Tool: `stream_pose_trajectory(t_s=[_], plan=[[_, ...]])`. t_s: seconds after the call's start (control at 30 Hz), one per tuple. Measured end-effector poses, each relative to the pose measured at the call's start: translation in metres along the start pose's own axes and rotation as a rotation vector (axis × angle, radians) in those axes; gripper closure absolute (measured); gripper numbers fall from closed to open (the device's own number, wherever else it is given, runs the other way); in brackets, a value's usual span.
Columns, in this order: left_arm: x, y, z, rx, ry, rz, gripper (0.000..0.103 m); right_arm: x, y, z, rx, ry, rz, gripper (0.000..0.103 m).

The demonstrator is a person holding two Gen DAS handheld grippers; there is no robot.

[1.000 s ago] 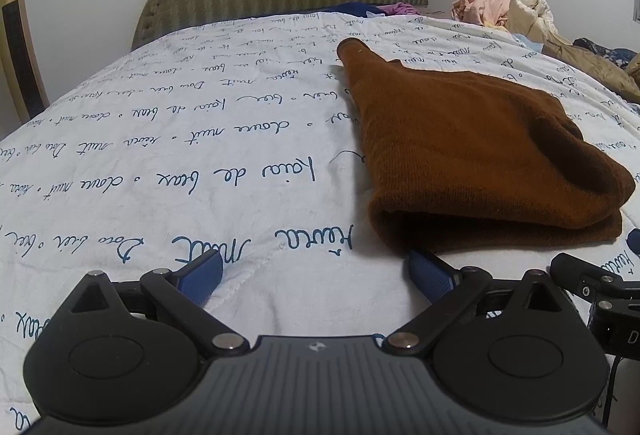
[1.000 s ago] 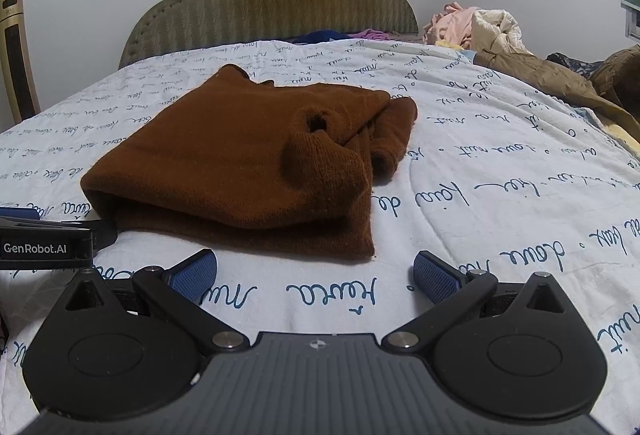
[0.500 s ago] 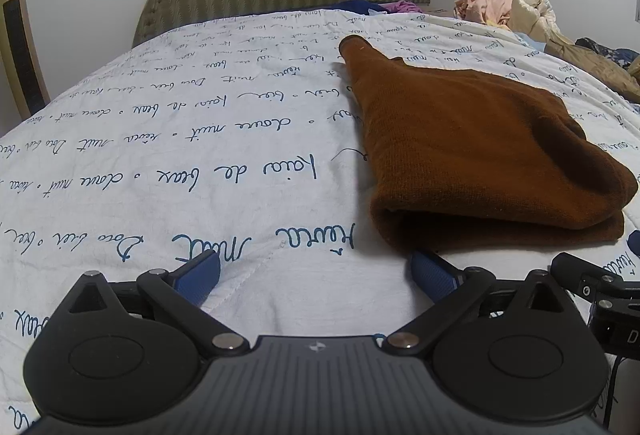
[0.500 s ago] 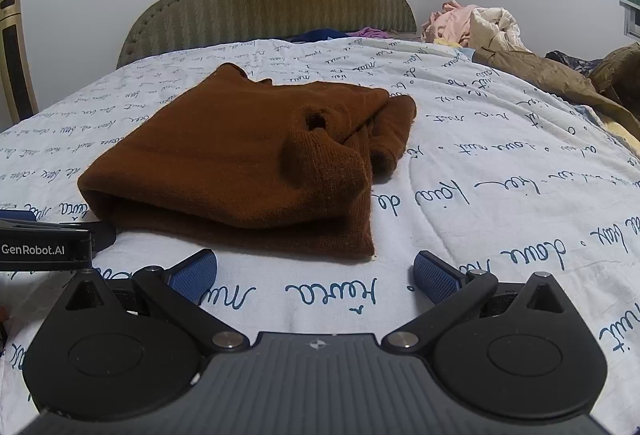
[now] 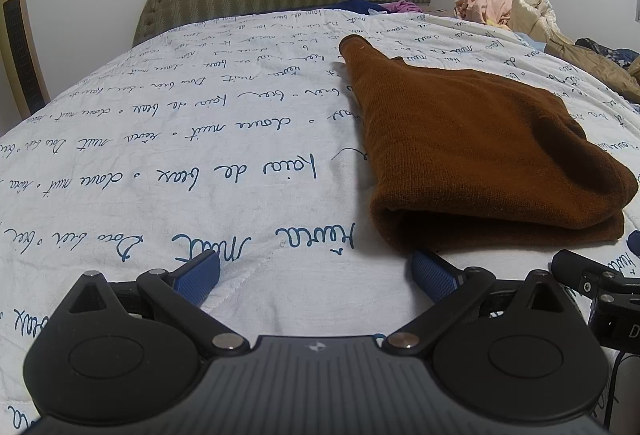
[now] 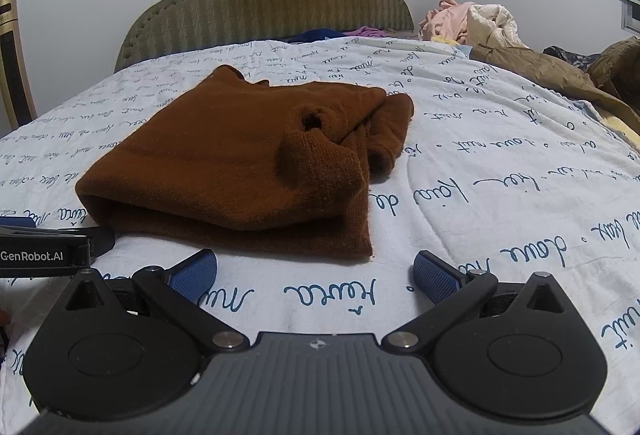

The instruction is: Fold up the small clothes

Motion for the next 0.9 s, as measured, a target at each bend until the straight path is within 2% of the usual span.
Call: stream_pose_trajectory(t_s=[0.9], plan=[[-0.0013, 0.0002, 0.001, -0.001, -0.001, 0.002, 0.0, -0.0005, -0.0013, -0.0003, -0.002, -0.001, -0.004, 0.0]])
Point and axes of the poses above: each gripper's, at about its wrist camera, not at the fingertips, and z roughly the way its jaws point, y to its right, x to its top, the point moved 3 cm from there along z, roughly the way its jaws point, and after that the axes turned 14 degrees about z, right-handed, at the moved point
